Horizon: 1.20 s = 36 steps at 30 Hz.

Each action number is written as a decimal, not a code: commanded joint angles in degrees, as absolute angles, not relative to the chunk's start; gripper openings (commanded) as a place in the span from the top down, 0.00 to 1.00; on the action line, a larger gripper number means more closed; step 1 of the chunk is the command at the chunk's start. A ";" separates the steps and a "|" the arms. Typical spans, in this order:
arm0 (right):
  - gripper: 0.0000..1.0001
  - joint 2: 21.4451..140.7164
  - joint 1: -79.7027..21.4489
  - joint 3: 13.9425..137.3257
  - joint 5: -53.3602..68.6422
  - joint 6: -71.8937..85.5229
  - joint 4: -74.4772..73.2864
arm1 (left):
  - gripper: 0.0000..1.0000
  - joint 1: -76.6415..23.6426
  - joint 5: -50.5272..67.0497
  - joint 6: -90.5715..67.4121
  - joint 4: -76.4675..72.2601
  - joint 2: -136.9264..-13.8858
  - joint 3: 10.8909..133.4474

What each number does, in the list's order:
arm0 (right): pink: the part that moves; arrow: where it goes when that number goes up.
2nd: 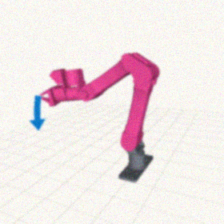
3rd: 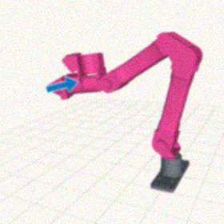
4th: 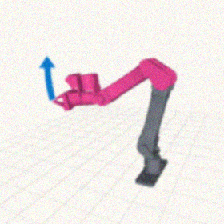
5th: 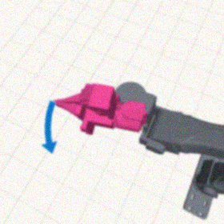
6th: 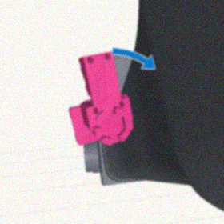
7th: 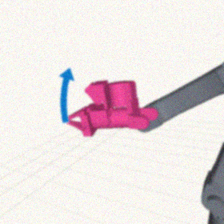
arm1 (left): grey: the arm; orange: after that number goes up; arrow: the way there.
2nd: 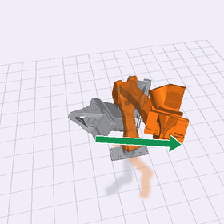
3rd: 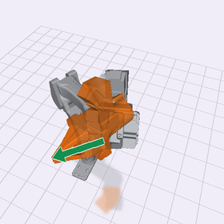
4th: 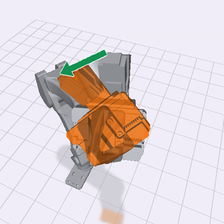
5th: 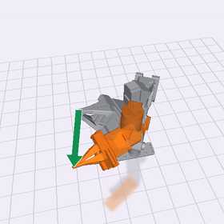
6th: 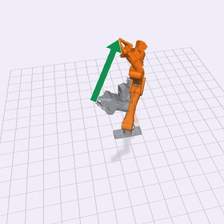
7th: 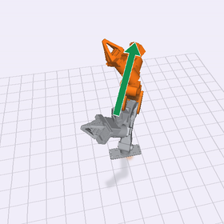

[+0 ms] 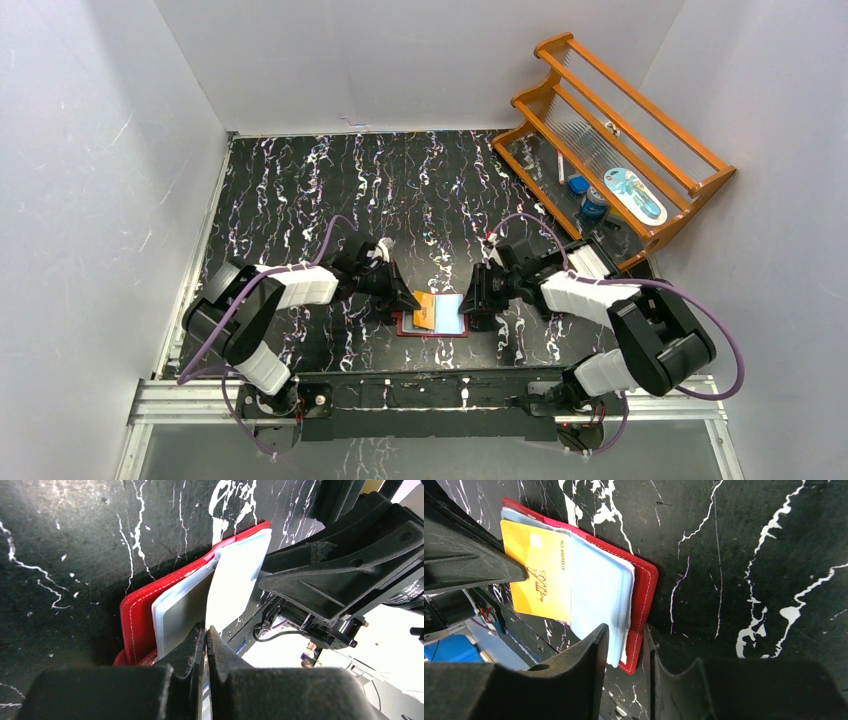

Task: Put the credit cards into the card holder
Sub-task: Hold the card slot in the card holder, then insert the credit card into the card slot.

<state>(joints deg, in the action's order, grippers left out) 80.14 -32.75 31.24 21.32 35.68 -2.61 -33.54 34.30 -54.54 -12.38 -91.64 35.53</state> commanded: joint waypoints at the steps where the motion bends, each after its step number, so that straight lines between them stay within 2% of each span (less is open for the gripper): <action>1: 0.60 79.19 -33.33 28.80 21.28 37.39 -0.68 | 1.00 -34.58 34.46 -53.85 -13.32 -91.48 34.91; 10: 0.60 78.17 -33.45 26.75 20.34 39.98 0.88 | 1.00 -36.09 35.24 -52.93 -16.43 -91.34 35.04; 16: 0.60 77.88 -33.42 26.77 19.29 40.56 0.82 | 1.00 -36.39 33.79 -51.79 -10.29 -90.58 36.12; 21: 0.59 78.28 -33.40 26.37 20.47 40.75 1.51 | 1.00 -37.01 34.48 -55.25 -17.02 -91.68 33.52; 25: 0.59 77.28 -33.44 26.12 20.03 41.64 0.80 | 1.00 -38.41 31.52 -54.59 -15.03 -93.01 36.27; 36: 0.61 74.48 -33.55 23.06 19.51 51.13 5.39 | 1.00 -40.72 24.29 -59.13 -22.12 -92.06 33.94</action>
